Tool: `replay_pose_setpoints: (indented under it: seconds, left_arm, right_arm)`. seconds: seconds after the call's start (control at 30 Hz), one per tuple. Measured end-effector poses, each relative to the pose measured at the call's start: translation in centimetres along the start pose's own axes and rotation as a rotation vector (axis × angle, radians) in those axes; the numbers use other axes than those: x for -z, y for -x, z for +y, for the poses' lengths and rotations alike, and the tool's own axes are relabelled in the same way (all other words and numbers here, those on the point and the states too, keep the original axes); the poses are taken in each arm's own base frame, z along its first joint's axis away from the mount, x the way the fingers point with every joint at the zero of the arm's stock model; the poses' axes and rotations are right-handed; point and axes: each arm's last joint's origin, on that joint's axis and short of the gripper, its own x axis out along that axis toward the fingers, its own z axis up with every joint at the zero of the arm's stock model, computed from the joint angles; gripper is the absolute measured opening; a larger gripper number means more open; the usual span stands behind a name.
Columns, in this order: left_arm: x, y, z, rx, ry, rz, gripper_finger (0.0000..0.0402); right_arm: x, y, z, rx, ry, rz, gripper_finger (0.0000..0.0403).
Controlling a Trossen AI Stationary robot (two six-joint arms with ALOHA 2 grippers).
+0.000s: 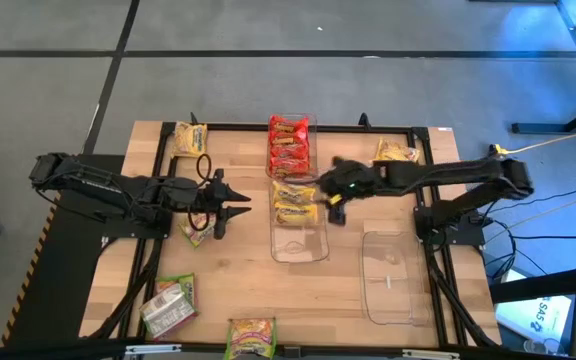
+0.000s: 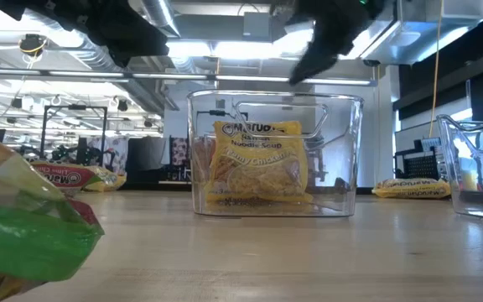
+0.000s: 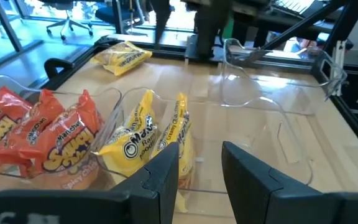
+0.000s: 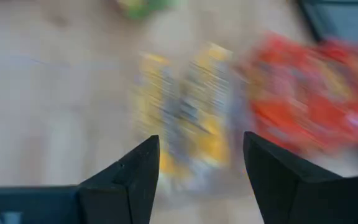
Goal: Sort Maruchan noodles
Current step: Put the yellow noodle pack into the middle transparent bin
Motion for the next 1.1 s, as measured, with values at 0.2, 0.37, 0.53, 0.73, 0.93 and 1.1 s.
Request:
replay_pose_setpoints:
  seconds: [0.2,0.37,0.53,0.73,0.93,1.1]
  left_arm:
    - [0.4,-0.6,0.0,-0.017,-0.009,0.025,0.0114]
    - [0.8,-1.1,-0.1,-0.022,-0.020,0.056,0.0114]
    - [1.2,-1.6,-0.2,-0.027,-0.026,0.085,0.0114]
    - [1.4,-2.0,-0.3,-0.028,-0.027,0.093,0.0115]
    - [1.3,-2.0,-0.3,-0.026,-0.025,0.081,0.0115]
    - [1.3,-2.0,-0.3,-0.026,-0.031,0.081,0.0115]
  right_arm:
    - [3.6,2.3,-4.5,0.232,-0.165,0.170,0.0190]
    - [8.2,2.0,-8.4,0.348,-0.363,0.328,0.0183]
    - [12.3,1.5,-10.3,0.409,-0.507,0.447,0.0182]
    - [14.6,1.1,-10.6,0.430,-0.548,0.510,0.0198]
    - [16.2,1.0,-11.3,0.581,-0.606,0.531,0.0272]
    - [17.8,0.1,-12.2,0.622,-0.656,0.621,0.0316]
